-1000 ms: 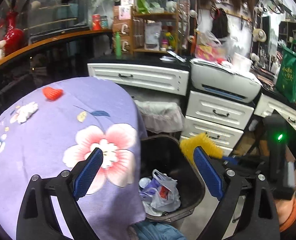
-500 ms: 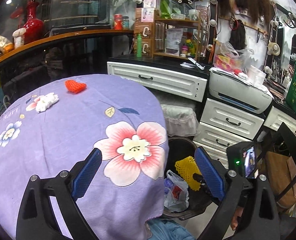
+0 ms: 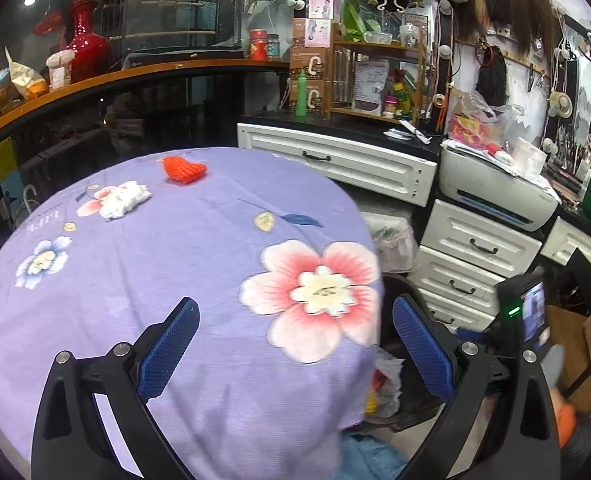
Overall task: Collect trash
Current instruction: 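Open the left tool to drop the bag while the right tool drops the yellow net, then move back to the table and grasp the white tissue with the left tool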
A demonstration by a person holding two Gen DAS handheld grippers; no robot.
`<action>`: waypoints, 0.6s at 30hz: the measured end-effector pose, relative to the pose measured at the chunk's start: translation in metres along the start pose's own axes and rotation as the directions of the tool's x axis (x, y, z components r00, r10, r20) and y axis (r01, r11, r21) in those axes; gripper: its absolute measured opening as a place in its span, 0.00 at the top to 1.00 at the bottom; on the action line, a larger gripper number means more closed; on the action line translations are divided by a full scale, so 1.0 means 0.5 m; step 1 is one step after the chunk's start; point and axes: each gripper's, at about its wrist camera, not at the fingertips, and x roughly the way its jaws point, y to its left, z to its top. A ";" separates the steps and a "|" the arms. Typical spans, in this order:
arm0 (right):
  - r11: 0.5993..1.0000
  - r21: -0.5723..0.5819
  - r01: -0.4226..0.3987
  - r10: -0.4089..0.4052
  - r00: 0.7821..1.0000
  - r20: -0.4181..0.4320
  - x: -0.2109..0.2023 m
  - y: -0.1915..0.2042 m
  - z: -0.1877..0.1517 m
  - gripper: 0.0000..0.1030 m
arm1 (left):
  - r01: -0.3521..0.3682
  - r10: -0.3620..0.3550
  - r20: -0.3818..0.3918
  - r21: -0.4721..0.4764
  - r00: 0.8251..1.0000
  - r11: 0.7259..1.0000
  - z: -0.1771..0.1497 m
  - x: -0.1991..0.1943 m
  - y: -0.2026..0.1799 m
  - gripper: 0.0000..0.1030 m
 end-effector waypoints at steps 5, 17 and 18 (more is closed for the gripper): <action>0.999 -0.040 -0.021 0.024 0.998 0.064 -0.056 0.046 0.035 0.18 | -0.039 0.039 -0.016 -0.026 0.999 0.999 0.003 -0.001 0.083 0.05; 0.969 -0.178 -0.171 0.192 0.976 0.107 -0.097 0.214 0.149 0.15 | -0.147 0.144 -0.059 -0.052 0.988 0.988 0.039 0.021 0.261 0.06; 0.966 -0.186 -0.181 0.203 0.974 0.105 -0.096 0.225 0.158 0.14 | -0.152 0.149 -0.062 -0.050 0.987 0.987 0.044 0.027 0.270 0.06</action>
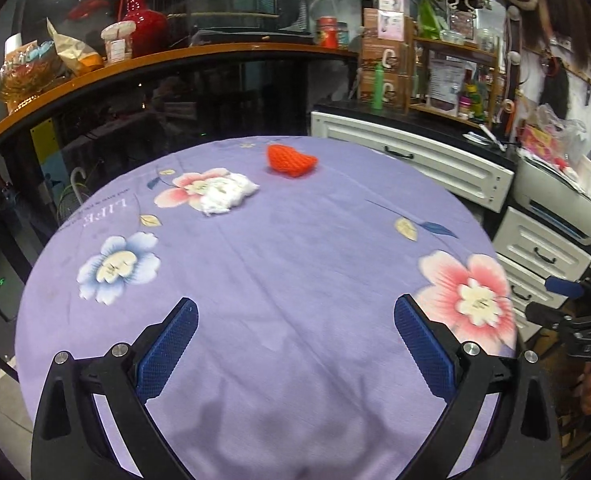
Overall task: Collect trash
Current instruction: 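Move back to the table and grasp the white tissue with the left tool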
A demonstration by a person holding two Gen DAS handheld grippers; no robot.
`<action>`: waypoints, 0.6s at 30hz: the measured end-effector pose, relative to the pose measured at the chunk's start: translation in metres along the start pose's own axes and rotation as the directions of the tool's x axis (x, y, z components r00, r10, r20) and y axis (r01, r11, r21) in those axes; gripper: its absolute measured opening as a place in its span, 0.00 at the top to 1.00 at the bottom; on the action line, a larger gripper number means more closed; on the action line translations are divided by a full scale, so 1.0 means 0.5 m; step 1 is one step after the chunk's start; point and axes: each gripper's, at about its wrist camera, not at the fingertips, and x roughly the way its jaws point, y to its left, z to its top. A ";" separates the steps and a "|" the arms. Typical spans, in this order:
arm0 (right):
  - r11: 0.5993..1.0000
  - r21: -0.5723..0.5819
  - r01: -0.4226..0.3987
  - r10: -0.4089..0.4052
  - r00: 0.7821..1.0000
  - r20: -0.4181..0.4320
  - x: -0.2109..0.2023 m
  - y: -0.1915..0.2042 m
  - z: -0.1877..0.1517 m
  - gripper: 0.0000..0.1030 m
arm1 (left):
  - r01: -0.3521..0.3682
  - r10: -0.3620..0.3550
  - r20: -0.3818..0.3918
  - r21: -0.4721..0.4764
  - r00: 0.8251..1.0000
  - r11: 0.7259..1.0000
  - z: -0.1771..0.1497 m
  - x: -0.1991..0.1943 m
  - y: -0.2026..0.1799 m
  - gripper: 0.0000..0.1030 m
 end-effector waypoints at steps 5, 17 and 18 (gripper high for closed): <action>0.997 -0.068 -0.042 0.042 0.999 0.004 0.042 0.061 0.065 0.14 | -0.041 0.041 -0.016 0.025 0.999 0.999 0.032 0.048 0.036 0.06; 0.978 -0.175 -0.110 0.108 0.994 -0.018 0.192 0.154 0.218 0.14 | -0.033 0.033 -0.123 0.003 0.992 0.999 0.125 0.229 0.113 0.06; 0.977 -0.180 -0.111 0.109 0.994 -0.021 0.200 0.156 0.227 0.14 | -0.027 0.026 -0.136 -0.004 0.990 1.000 0.134 0.247 0.120 0.06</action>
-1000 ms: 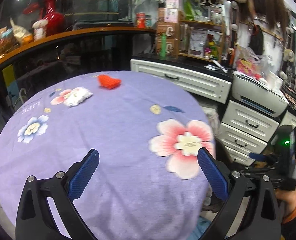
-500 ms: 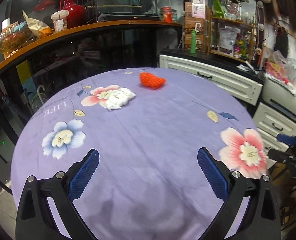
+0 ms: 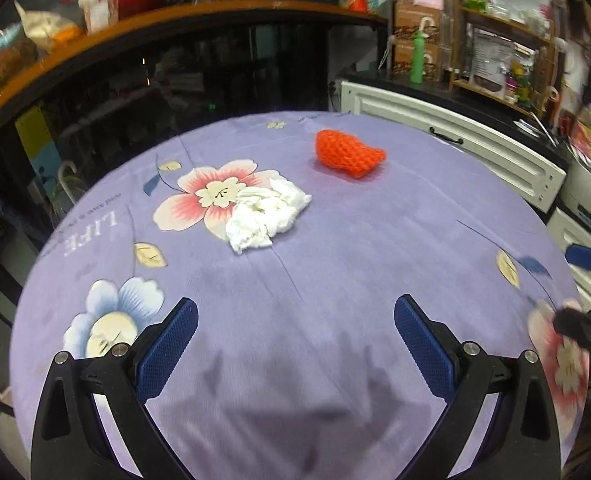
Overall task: Collect trash
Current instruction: 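Move back to the table and grasp the white tissue with the left tool, then grasp the orange foam net with the right tool while the left tool holds the tissue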
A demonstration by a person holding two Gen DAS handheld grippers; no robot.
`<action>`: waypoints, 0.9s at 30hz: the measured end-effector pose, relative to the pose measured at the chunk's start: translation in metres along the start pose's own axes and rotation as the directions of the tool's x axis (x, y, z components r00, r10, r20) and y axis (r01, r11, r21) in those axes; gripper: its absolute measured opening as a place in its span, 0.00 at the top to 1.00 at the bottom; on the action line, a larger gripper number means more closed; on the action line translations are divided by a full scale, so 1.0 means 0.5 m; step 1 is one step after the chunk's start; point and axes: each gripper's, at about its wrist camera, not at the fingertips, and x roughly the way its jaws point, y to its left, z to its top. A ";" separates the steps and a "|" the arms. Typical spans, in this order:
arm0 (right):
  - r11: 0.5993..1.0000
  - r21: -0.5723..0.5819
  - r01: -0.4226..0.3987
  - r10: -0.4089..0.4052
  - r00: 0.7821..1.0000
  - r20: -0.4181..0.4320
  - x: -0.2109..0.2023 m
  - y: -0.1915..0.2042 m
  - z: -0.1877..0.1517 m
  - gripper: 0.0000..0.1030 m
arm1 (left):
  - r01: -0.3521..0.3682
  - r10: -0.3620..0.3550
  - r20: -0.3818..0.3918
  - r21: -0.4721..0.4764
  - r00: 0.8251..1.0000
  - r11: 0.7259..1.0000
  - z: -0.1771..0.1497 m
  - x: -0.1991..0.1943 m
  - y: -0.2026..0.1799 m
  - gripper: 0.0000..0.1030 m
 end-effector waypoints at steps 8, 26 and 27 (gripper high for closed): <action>1.000 -0.015 0.012 -0.013 1.000 -0.023 0.064 -0.020 0.054 0.14 | -0.038 0.040 -0.078 0.028 0.996 0.999 0.077 0.136 0.021 0.06; 1.000 -0.020 -0.006 0.004 0.997 -0.077 0.229 -0.023 0.150 0.14 | -0.024 0.022 -0.041 -0.054 0.999 0.998 0.083 0.142 0.067 0.67; 1.000 -0.026 -0.003 0.001 0.997 -0.078 0.237 -0.021 0.156 0.14 | -0.015 0.013 -0.031 -0.063 0.999 0.998 0.081 0.130 0.070 0.67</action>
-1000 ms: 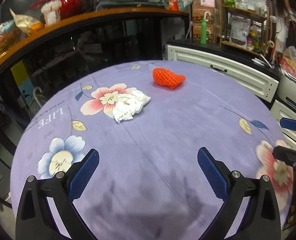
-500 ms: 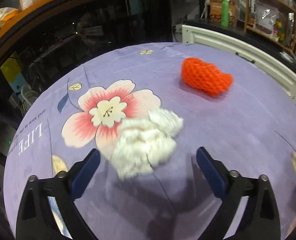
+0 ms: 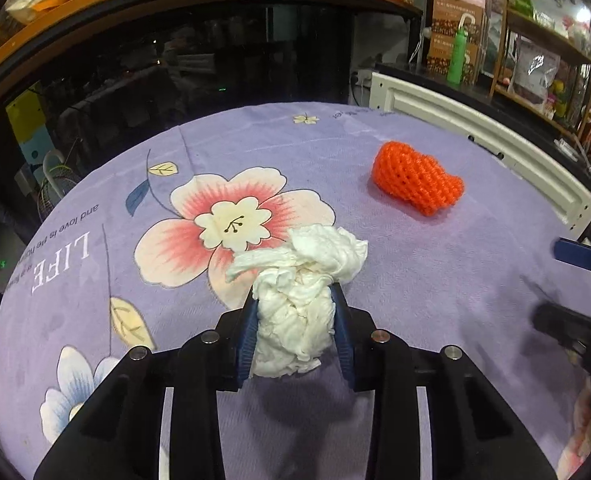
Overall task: Collect trash
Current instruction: 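Grasp the orange foam net with the right tool while the left tool holds the tissue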
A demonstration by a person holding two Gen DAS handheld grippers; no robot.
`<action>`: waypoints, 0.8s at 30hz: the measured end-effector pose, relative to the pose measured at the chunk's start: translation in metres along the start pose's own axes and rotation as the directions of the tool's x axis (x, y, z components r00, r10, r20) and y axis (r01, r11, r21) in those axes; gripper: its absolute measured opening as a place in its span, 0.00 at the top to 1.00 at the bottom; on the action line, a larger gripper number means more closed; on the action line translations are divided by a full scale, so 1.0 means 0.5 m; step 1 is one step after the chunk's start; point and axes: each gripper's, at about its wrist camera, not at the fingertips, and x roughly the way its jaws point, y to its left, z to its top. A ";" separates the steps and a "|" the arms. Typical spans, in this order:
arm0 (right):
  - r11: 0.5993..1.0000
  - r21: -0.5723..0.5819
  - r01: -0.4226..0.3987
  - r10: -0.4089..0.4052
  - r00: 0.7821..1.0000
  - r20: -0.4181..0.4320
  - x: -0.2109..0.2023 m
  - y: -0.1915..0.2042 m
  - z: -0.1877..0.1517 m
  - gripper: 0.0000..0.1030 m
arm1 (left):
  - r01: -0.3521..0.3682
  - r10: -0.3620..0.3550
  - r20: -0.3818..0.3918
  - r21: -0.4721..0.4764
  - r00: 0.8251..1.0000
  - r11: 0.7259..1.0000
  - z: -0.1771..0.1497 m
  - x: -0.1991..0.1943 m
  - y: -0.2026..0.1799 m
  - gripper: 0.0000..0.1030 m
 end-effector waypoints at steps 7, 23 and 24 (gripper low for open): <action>0.997 -0.052 0.049 -0.049 0.999 -0.006 0.069 0.019 0.075 0.14 | 0.029 -0.024 0.081 -0.060 0.996 0.998 -0.037 -0.087 0.011 0.67; 0.964 -0.143 0.224 -0.230 0.973 -0.026 0.190 0.027 0.136 0.71 | 0.019 -0.016 0.153 -0.016 0.988 1.000 -0.074 -0.107 -0.006 0.67; 0.966 -0.138 0.220 -0.225 0.974 -0.022 0.185 0.026 0.134 0.75 | 0.021 -0.018 0.153 -0.018 0.988 1.000 -0.076 -0.107 -0.006 0.67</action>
